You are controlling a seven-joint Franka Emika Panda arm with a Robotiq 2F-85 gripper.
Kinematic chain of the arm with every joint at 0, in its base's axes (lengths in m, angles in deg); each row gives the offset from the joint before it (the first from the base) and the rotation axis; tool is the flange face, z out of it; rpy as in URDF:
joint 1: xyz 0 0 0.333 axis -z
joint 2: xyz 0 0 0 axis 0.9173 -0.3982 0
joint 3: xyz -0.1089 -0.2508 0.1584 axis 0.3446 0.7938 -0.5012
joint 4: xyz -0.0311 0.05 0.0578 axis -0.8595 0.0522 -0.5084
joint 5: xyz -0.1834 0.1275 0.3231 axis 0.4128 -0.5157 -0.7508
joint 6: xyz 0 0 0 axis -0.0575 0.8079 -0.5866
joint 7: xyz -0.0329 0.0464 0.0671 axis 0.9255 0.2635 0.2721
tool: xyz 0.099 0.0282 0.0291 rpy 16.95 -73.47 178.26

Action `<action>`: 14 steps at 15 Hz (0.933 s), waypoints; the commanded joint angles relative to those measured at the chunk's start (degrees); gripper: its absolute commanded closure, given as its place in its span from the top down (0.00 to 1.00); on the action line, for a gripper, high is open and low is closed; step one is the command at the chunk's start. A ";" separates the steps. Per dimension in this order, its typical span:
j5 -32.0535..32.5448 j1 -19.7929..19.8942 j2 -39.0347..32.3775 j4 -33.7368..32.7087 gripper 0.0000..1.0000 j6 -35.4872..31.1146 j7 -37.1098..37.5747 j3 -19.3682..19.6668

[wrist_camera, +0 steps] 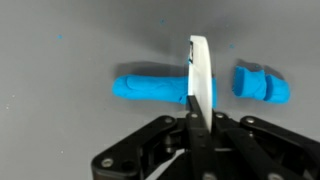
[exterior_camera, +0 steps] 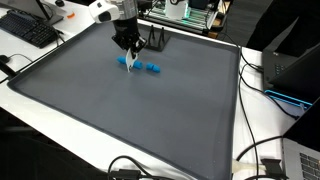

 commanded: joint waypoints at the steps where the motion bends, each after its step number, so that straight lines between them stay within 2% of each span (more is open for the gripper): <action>1: 1.01 0.38 -1.36 2.25 0.01 -2.89 -0.79 -0.01; 8: 0.36 0.54 -2.08 3.60 0.01 -4.11 -1.09 -0.24; 14: -2.46 0.80 -1.71 2.91 0.01 -1.27 -0.13 -0.95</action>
